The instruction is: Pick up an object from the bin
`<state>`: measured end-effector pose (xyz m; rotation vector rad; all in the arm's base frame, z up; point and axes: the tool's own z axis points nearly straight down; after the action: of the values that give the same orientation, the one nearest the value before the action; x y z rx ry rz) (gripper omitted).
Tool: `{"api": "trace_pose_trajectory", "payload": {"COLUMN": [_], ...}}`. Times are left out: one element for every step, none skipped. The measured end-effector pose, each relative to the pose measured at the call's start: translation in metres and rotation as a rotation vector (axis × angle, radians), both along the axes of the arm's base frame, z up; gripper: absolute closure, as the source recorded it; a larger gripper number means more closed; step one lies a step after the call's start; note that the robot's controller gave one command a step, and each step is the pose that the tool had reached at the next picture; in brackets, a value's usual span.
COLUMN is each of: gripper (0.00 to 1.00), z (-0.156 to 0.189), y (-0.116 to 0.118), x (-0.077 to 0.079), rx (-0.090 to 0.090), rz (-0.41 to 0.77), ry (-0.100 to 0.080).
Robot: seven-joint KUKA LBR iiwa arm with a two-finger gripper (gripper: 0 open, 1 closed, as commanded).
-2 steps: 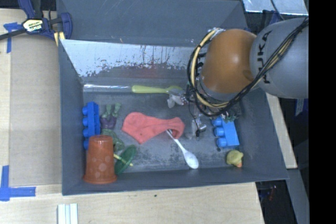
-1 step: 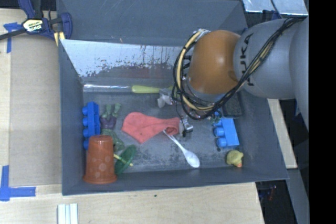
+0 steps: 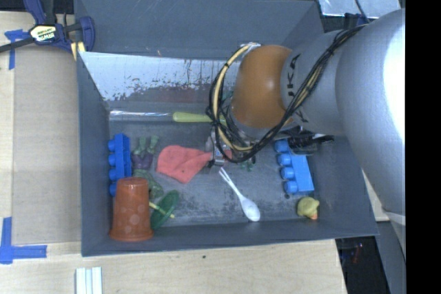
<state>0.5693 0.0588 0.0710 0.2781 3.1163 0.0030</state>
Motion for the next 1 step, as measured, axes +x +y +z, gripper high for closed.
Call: {"api": "trace_pose_trajectory", "payload": {"gripper": [1.00], "z": [0.0000], "y": [0.0000], "x": [0.0000], "rx": [0.000], "rz": [0.001], "ry": [0.000]}}
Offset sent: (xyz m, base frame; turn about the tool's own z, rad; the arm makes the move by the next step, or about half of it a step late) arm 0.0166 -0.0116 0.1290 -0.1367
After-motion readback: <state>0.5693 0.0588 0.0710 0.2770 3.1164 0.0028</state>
